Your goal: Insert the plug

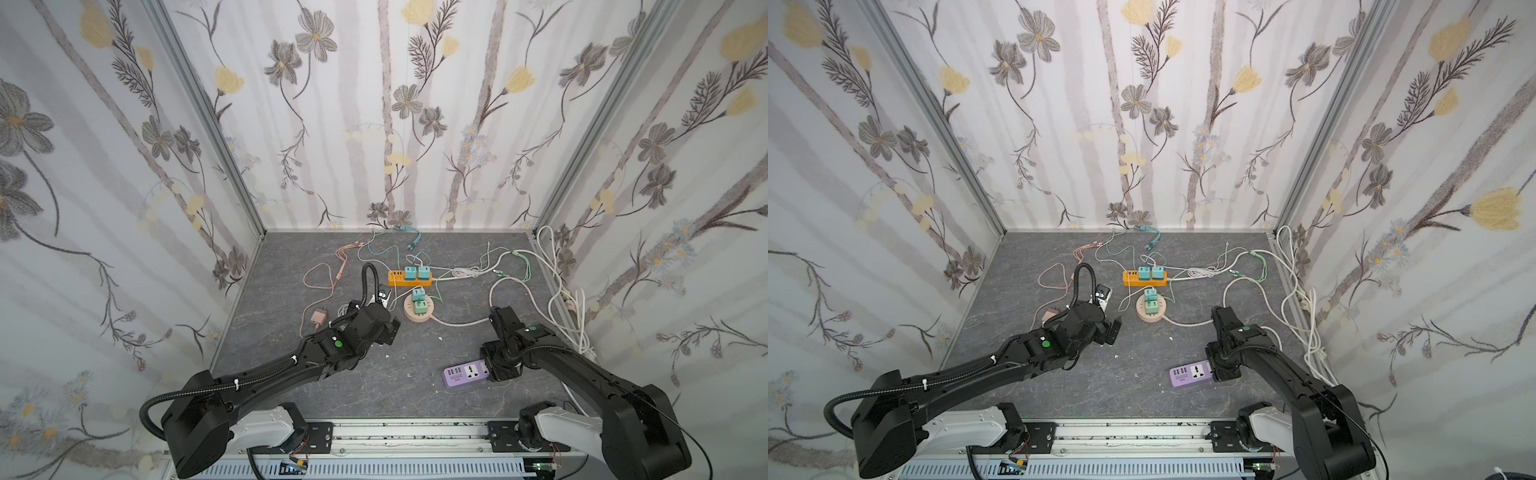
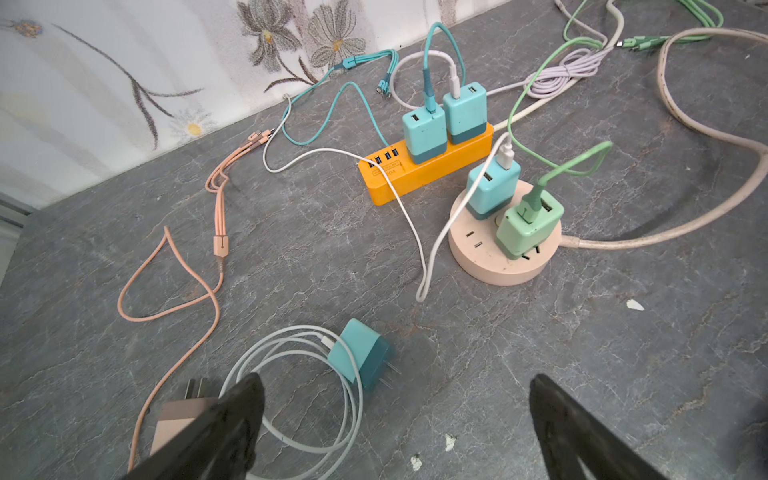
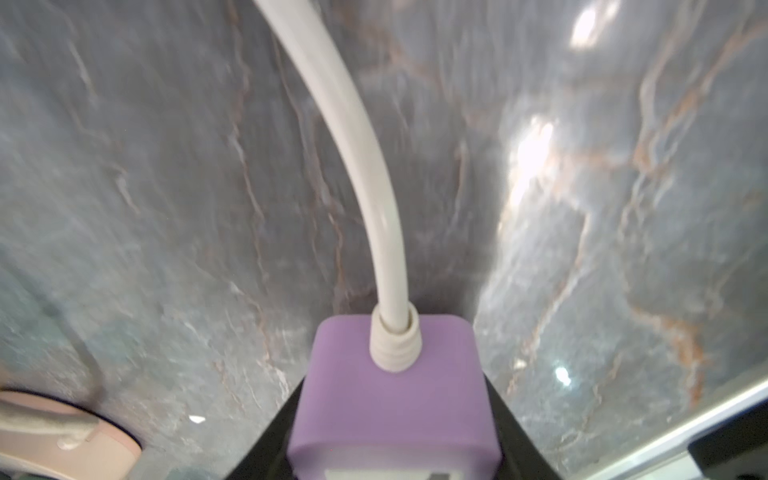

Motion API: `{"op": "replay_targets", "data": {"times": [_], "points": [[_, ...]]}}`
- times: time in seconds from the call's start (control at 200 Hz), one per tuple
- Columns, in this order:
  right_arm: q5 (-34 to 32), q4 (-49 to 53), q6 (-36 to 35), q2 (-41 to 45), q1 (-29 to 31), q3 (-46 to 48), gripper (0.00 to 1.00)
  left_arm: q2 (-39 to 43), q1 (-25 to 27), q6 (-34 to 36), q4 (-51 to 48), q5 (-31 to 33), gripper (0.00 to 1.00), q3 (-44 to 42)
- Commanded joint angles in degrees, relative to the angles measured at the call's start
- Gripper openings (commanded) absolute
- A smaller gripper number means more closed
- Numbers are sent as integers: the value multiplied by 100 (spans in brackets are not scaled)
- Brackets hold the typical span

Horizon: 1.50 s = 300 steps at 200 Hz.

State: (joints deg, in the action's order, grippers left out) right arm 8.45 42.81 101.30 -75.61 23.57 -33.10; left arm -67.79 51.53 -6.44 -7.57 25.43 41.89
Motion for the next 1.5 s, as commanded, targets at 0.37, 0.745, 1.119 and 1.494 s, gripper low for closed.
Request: {"op": "replay_targets", "data": {"times": [0.37,0.745,1.119,1.494], "points": [[-307,-628,3496,-1818,2259,-1533,48,594,-145,-473,-332,216,100,-342],[-315,-1217,4069,-2810,2691,-2312,51,838,-185,-99,-650,-400,100,-455],[-435,-1022,3931,-2560,2727,-2110,75,514,633,32,-544,-1296,100,-724],[-1452,-478,1591,-1123,2535,-1723,89,-252,1507,-579,-422,-1558,100,-956]]}}
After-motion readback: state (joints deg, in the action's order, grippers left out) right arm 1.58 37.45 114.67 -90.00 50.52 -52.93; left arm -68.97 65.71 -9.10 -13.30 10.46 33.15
